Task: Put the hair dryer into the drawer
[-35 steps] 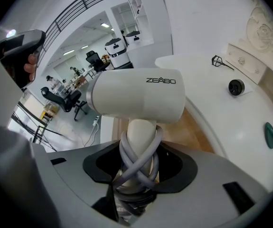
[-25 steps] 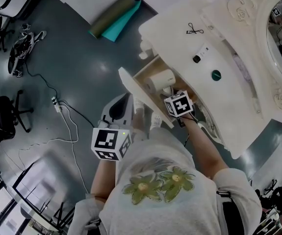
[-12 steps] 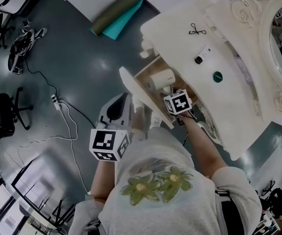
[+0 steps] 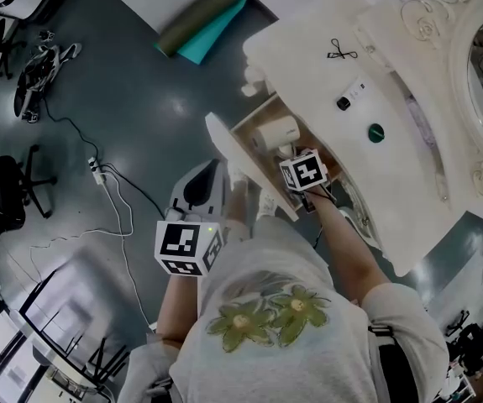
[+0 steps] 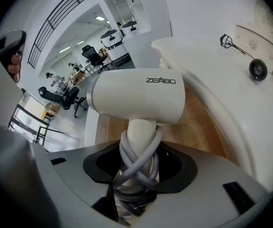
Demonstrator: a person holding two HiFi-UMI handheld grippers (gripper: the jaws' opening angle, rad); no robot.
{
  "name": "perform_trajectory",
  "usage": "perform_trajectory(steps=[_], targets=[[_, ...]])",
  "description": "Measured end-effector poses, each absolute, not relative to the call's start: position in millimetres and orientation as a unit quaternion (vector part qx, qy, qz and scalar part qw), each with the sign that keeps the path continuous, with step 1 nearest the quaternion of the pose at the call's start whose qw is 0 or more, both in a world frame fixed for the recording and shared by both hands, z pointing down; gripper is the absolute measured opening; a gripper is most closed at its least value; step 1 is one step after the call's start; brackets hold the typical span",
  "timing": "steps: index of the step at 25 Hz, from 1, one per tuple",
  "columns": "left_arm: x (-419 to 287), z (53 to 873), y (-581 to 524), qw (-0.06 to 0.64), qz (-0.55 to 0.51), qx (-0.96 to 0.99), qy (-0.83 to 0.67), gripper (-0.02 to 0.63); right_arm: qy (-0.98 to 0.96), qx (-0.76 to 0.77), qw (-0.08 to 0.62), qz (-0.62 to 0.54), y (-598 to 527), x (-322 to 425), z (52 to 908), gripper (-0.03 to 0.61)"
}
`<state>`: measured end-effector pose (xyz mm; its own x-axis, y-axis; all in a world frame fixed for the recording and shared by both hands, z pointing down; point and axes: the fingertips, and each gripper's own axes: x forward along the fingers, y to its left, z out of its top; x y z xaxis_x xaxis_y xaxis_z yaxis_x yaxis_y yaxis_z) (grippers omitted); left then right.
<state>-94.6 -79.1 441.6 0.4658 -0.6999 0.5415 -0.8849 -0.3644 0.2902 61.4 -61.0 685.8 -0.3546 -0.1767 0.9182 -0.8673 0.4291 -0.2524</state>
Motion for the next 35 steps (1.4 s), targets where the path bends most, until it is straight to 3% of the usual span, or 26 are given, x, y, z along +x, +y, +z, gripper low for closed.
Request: perform_trajectory(steps=[35], targets=[[-109,456,-99,0.294,0.182,0.792,-0.502,0.011,-0.688,0.348,0.481,0.417,-68,66,742,0.204]])
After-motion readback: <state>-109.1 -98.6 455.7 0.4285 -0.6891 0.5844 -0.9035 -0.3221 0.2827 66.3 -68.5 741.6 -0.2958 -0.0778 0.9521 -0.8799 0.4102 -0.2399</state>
